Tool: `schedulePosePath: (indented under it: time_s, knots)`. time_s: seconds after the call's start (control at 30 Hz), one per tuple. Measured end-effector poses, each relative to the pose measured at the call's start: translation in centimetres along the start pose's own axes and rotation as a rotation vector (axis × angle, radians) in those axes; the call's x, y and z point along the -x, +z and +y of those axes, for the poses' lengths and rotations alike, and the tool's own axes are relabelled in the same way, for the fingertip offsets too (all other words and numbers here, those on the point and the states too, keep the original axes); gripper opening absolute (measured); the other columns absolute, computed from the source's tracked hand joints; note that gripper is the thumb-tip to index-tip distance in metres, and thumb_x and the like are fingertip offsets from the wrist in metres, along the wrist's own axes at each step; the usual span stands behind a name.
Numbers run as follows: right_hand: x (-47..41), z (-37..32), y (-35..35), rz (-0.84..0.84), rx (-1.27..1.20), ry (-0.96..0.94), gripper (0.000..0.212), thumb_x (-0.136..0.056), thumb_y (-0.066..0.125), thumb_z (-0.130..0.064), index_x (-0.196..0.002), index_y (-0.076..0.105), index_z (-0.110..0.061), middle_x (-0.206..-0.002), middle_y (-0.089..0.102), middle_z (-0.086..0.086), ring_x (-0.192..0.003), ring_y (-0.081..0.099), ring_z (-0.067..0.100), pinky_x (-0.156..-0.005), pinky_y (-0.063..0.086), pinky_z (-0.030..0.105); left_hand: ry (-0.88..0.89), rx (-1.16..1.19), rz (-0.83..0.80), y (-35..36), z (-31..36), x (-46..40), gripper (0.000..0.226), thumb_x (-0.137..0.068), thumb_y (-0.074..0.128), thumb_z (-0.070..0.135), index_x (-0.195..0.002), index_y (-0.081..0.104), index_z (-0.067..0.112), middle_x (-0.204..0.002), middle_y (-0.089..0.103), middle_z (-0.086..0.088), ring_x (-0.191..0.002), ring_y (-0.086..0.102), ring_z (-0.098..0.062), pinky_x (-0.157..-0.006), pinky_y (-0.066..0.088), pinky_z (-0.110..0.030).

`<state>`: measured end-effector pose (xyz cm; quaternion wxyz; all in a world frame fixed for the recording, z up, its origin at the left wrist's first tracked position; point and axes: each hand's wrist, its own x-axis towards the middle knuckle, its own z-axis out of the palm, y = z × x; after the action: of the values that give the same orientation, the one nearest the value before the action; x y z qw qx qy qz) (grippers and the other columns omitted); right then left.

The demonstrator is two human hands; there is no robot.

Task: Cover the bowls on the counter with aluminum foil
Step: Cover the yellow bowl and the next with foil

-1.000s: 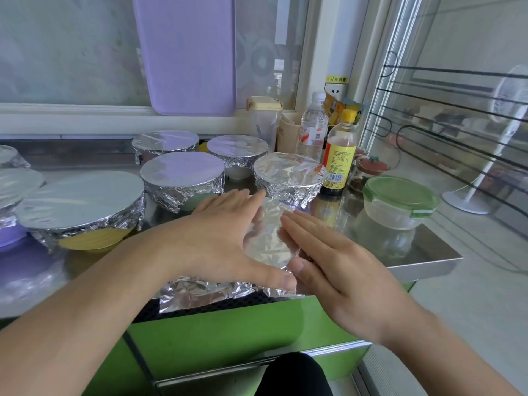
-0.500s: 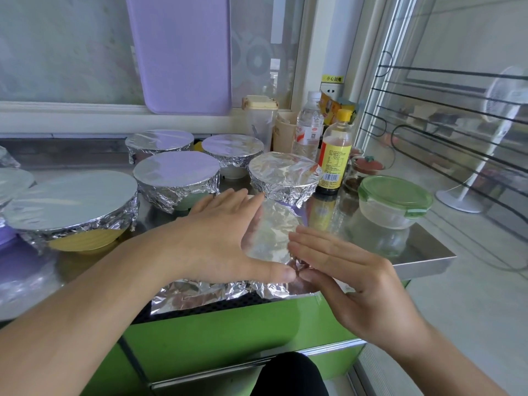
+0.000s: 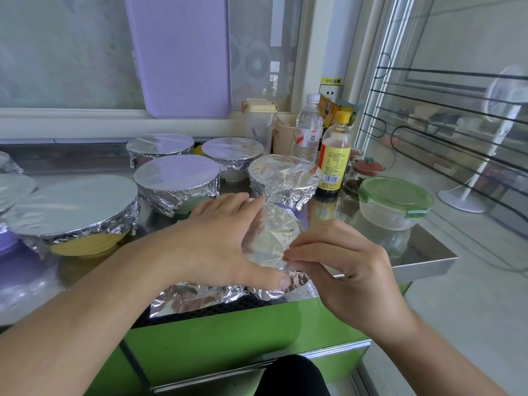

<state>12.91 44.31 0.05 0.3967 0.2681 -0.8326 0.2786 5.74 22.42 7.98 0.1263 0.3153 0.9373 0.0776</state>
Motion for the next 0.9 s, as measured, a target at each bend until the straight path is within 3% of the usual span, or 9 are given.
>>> schedulePosePath:
  time_s: [0.17, 0.3, 0.53, 0.67, 0.8, 0.9]
  knots:
    - [0.1, 0.1, 0.0, 0.016, -0.012, 0.006, 0.010, -0.088, 0.084, 0.002, -0.093, 0.083, -0.007, -0.097, 0.075, 0.001, -0.089, 0.068, 0.022, -0.079, 0.053, 0.035, 0.015, -0.013, -0.009, -0.2, 0.2, -0.1, 0.133, -0.069, 0.066, 0.087, -0.163, -0.016, 0.041, -0.166, -0.013, 0.027, -0.147, -0.011, 0.006, -0.120, -0.002, -0.028]
    - [0.1, 0.1, 0.3, 0.024, 0.041, 0.026, 0.010, -0.087, 0.085, 0.002, -0.093, 0.083, -0.006, -0.098, 0.075, 0.001, -0.092, 0.069, 0.018, -0.081, 0.055, 0.032, 0.040, -0.010, -0.004, -0.2, 0.2, -0.3, 0.128, -0.070, 0.068, 0.084, -0.163, -0.007, 0.038, -0.156, 0.007, 0.023, -0.127, 0.003, 0.011, -0.109, 0.002, -0.022]
    - [0.0, 0.3, -0.8, -0.008, -0.183, 0.190, 0.010, -0.089, 0.082, 0.001, -0.091, 0.085, -0.009, -0.099, 0.078, -0.003, -0.095, 0.076, 0.015, -0.082, 0.059, 0.030, 0.070, -0.020, -0.027, -0.3, -0.2, -0.2, 0.119, -0.071, 0.072, 0.080, -0.160, 0.003, 0.040, -0.153, 0.003, 0.028, -0.127, 0.001, 0.013, -0.109, 0.006, -0.022]
    - [-0.4, 0.4, -1.1, -0.054, -0.198, 0.205, 0.016, -0.087, 0.081, 0.006, -0.090, 0.085, -0.010, -0.099, 0.079, -0.003, -0.093, 0.076, 0.014, -0.080, 0.059, 0.027, 0.093, -0.004, -0.073, -0.5, -1.0, -0.5, 0.137, -0.064, 0.075, 0.085, -0.161, -0.015, 0.046, -0.153, -0.010, 0.041, -0.146, -0.011, 0.007, -0.119, 0.003, -0.025]
    - [-0.7, 0.3, -1.2, -0.072, -0.118, 0.128, 0.021, -0.086, 0.081, 0.011, -0.088, 0.084, -0.010, -0.097, 0.077, -0.003, -0.092, 0.074, 0.014, -0.078, 0.058, 0.030, 0.075, -0.003, -0.095, -0.6, -1.0, -0.8, 0.143, -0.053, 0.061, 0.100, -0.159, -0.020, 0.049, -0.157, -0.020, 0.041, -0.152, -0.019, 0.001, -0.127, -0.001, -0.033]
    - [-0.8, 0.0, -1.2, -0.079, -0.082, 0.081, 0.025, -0.086, 0.078, 0.015, -0.089, 0.083, -0.009, -0.096, 0.075, -0.003, -0.091, 0.072, 0.015, -0.078, 0.056, 0.030, 0.068, 0.022, -0.050, -0.2, -0.5, -1.0, 0.140, -0.051, 0.047, 0.106, -0.161, -0.016, 0.045, -0.159, -0.016, 0.040, -0.145, -0.018, 0.010, -0.127, -0.004, -0.034]
